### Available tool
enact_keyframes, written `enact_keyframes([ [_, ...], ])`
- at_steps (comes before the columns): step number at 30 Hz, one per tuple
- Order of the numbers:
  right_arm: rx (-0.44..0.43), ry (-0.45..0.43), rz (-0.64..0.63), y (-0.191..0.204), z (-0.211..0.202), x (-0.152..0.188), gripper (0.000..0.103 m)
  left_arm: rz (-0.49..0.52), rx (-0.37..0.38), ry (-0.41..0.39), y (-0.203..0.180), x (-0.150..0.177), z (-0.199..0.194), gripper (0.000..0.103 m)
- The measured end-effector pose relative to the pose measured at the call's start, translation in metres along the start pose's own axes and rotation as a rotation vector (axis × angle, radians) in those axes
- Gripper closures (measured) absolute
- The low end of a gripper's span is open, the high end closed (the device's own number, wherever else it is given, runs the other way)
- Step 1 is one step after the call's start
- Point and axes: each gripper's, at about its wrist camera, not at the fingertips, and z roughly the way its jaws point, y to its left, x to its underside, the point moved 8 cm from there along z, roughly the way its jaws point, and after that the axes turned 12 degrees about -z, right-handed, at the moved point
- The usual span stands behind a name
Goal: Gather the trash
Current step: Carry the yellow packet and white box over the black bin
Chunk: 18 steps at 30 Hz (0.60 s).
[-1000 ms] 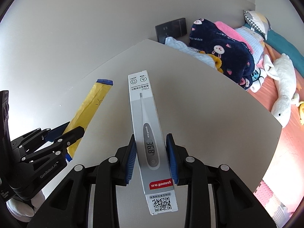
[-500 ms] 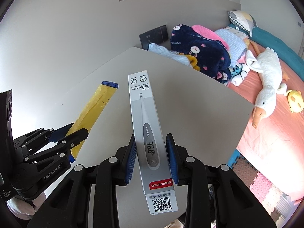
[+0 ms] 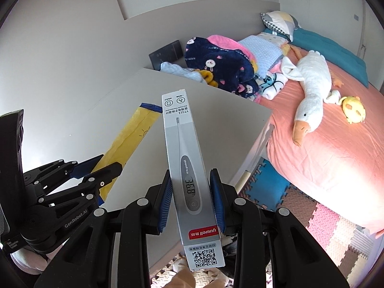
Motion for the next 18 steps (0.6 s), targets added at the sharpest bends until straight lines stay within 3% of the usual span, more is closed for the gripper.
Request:
enact_keyframes([
  [18, 0.086, -0.019, 0.125, -0.071, -0.05, 0.06, 0.07, 0.173, 0.104, 0.052, -0.106, 0.035, 0.004, 0.074],
])
